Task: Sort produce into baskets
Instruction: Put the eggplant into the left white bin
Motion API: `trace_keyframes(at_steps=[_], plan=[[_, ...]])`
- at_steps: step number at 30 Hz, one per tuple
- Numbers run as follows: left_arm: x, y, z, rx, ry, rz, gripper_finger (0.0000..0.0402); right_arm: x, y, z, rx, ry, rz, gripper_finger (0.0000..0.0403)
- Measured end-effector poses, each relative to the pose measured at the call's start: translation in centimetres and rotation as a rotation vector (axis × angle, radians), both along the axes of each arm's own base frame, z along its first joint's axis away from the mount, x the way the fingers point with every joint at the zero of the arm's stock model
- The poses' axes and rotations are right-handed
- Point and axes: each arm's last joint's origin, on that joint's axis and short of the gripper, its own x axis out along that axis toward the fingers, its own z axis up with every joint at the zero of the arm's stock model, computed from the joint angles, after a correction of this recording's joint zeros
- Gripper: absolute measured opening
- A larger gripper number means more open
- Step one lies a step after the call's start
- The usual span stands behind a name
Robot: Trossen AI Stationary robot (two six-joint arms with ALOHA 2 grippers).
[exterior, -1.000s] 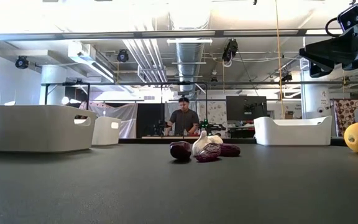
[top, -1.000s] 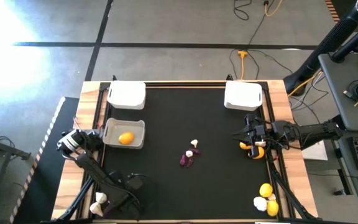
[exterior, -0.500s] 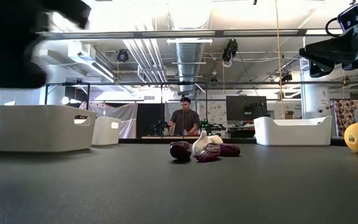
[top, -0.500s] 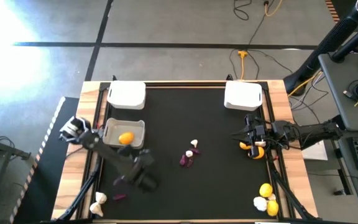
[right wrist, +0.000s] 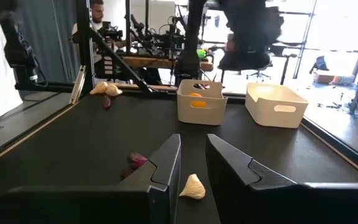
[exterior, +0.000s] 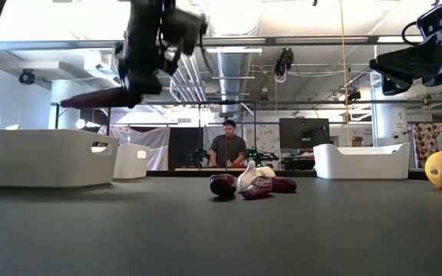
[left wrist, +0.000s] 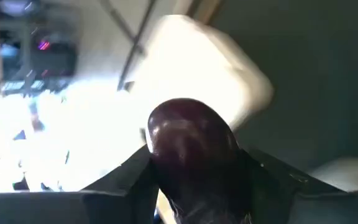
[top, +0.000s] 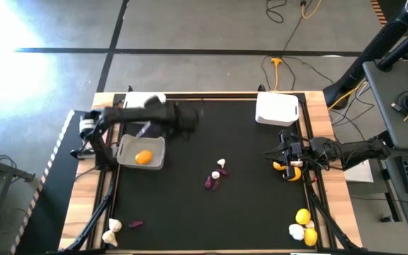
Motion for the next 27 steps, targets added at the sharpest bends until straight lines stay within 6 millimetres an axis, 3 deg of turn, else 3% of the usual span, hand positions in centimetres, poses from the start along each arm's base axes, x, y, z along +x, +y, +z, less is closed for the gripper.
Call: trace_keyframes(at_steps=[7,13,18,27], plan=[[-3.1,10.3,-0.6,0.02,-0.146,0.239,0.0173,0.0,0.0,0.0,0.001,0.001,0.0,0.0068],[-6.1,16.2,-1.7,-0.018,-0.257,0.364,0.0173,0.0,0.0,0.0,0.0,0.0,0.0,0.0068],[-7.6,18.2,-2.7,-0.036,-0.233,0.413,0.0173,0.0,0.0,0.0,0.001,0.0,0.0,0.0068],[-6.7,18.4,-4.2,0.027,-0.213,0.356,0.0188,0.0,0.0,0.0,0.001,0.0,0.0,0.0068]])
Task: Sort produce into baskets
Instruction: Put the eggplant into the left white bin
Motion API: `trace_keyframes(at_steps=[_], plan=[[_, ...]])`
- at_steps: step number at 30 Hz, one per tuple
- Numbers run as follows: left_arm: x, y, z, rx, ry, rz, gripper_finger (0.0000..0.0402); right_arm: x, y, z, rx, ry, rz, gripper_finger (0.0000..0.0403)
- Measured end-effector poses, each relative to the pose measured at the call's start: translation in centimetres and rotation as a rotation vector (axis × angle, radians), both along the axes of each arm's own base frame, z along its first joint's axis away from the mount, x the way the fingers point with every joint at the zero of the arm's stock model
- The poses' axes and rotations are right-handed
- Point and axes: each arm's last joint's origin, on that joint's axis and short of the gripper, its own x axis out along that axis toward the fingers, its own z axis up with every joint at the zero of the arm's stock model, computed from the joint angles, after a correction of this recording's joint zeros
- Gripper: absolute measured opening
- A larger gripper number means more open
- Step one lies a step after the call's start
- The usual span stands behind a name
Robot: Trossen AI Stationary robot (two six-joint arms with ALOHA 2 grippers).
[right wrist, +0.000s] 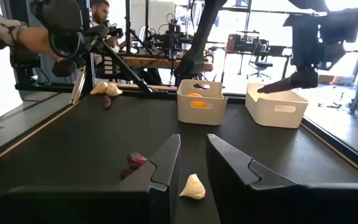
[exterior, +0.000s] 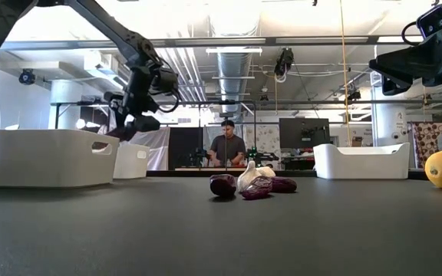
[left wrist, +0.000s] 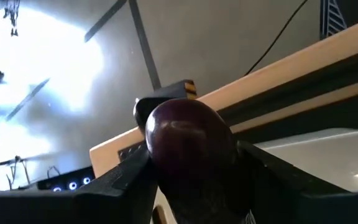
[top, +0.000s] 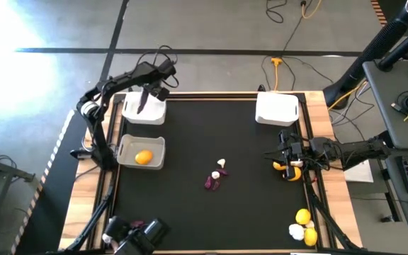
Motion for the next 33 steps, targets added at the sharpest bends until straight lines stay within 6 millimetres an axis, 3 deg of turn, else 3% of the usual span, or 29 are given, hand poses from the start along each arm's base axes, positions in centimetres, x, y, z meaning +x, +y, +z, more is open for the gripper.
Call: trace_keyframes(at_steps=[8,12,25,33], plan=[[1.2,-1.7,-3.6,-0.005,0.163,-0.233,0.0191,0.0,0.0,0.0,0.001,0.0,0.0,0.0068],[1.5,-2.1,-4.3,0.017,0.223,-0.311,0.0191,0.0,0.0,0.0,-0.001,0.0,0.0,0.0068],[1.7,-2.7,-1.8,-0.147,0.078,-0.38,0.0194,0.0,0.0,0.0,-0.001,0.0,0.0,0.0068],[1.0,-3.2,-1.6,-0.247,0.089,-0.388,0.0226,0.0,0.0,0.0,-0.043,-0.003,-0.003,0.0068]])
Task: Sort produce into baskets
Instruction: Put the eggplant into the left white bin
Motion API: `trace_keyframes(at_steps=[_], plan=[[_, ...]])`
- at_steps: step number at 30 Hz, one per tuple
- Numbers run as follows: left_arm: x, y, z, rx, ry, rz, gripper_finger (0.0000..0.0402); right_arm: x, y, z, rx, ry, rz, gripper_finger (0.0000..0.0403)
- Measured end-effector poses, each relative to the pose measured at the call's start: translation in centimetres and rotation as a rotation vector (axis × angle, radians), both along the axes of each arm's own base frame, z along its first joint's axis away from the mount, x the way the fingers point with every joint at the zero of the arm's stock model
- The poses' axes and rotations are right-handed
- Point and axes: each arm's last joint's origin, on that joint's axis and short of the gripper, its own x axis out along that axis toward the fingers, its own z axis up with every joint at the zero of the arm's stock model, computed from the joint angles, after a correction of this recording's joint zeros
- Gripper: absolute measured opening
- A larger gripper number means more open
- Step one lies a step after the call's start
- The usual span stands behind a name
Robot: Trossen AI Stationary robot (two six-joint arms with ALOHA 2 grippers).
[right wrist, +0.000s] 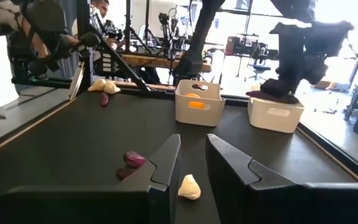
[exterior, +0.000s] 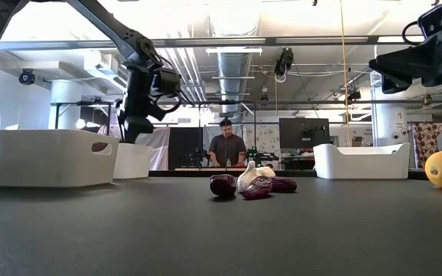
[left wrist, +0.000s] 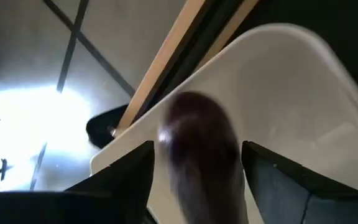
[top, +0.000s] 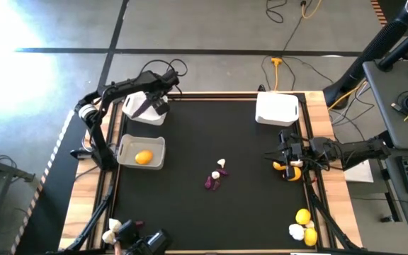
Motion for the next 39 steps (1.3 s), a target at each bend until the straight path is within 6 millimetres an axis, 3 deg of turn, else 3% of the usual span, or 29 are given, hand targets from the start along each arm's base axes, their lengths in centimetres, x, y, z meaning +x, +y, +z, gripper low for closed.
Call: trace_keyframes(at_steps=[10,14,18,22,28,34,36,39], plan=[[0.1,0.9,-0.5,0.02,-0.066,-0.03,0.0266,0.0,0.0,0.0,-0.001,0.0,0.003,0.0068],[0.7,-0.2,1.3,0.009,-0.083,-0.012,0.0269,0.0,0.0,0.0,0.0,-0.001,0.003,0.0068],[2.0,-2.6,4.0,-0.093,-0.206,0.006,0.0269,0.0,0.0,0.1,0.008,-0.006,-0.018,0.0068],[4.0,-7.0,6.2,-0.22,-0.422,-0.06,0.0269,0.0,-0.1,0.1,0.035,-0.004,-0.024,0.0068],[7.1,-17.6,6.1,-0.289,-0.537,-0.322,0.0269,0.0,-0.1,0.1,0.053,-0.004,-0.024,0.0068],[9.2,-28.1,2.6,-0.235,-0.708,-0.536,0.0269,0.0,-0.1,0.0,0.053,-0.002,-0.024,0.0068],[9.2,-30.3,0.9,-0.193,-0.709,-0.574,0.0269,0.0,-0.1,0.0,0.052,-0.002,-0.024,0.0068],[9.2,-31.8,-1.5,-0.178,-0.669,-0.574,0.0269,0.0,-0.1,0.0,0.052,0.0,-0.024,0.0068]])
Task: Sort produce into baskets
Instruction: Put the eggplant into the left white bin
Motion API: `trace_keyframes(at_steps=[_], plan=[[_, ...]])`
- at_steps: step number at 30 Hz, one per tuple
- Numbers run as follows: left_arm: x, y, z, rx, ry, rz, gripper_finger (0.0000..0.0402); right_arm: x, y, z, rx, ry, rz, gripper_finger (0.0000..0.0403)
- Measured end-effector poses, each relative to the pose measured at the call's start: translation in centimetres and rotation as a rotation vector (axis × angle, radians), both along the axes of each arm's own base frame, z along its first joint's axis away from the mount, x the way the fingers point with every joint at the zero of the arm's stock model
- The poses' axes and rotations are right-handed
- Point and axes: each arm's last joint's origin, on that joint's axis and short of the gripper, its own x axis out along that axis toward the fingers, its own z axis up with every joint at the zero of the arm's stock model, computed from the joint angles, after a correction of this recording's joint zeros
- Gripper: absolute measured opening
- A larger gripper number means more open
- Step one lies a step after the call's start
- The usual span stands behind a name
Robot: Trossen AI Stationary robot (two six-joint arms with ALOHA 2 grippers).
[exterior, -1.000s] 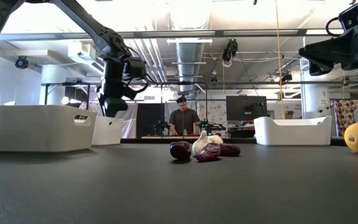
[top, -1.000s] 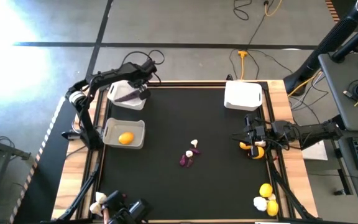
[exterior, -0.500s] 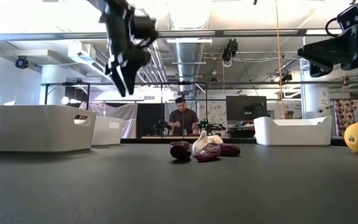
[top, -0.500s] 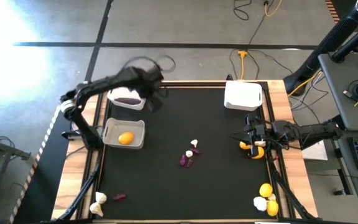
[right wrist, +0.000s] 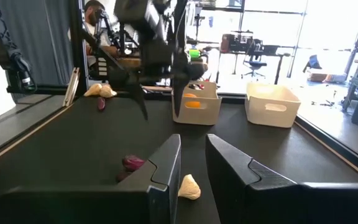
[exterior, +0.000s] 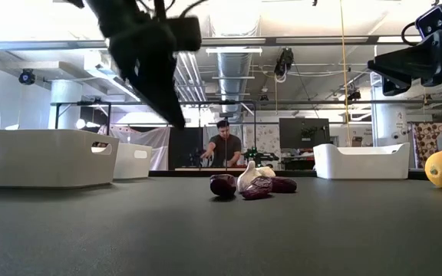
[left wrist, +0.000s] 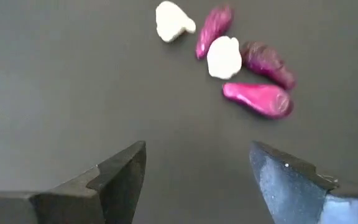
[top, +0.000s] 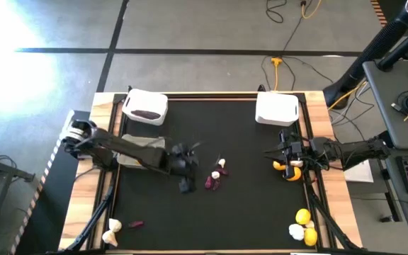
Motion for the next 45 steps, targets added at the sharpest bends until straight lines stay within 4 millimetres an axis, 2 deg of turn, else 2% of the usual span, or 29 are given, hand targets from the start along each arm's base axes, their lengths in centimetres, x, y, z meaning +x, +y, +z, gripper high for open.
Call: trace_keyframes(at_steps=[7,16,24,33,39,45], plan=[[1.0,-1.7,-4.3,-0.043,0.041,-0.001,0.0269,0.0,0.0,0.0,0.0,0.0,0.0,0.0068],[2.2,-5.0,-6.5,-0.094,0.051,-0.084,0.027,0.0,0.0,0.0,0.0,0.001,0.0,0.0068],[4.1,-5.7,-8.2,-0.073,0.017,0.032,0.0269,0.0,0.0,0.0,-0.001,0.001,0.001,0.0068],[5.4,-6.4,-7.4,-0.082,-0.07,0.13,0.0269,0.0,0.0,0.0,-0.001,0.002,0.001,0.0068],[5.0,-6.0,-8.0,-0.074,-0.103,0.255,0.0269,0.0,0.0,0.0,-0.001,0.002,0.001,0.0068],[4.7,-5.9,-8.3,-0.06,-0.127,0.295,0.0235,0.0,0.0,0.0,-0.001,0.001,0.001,0.0068]])
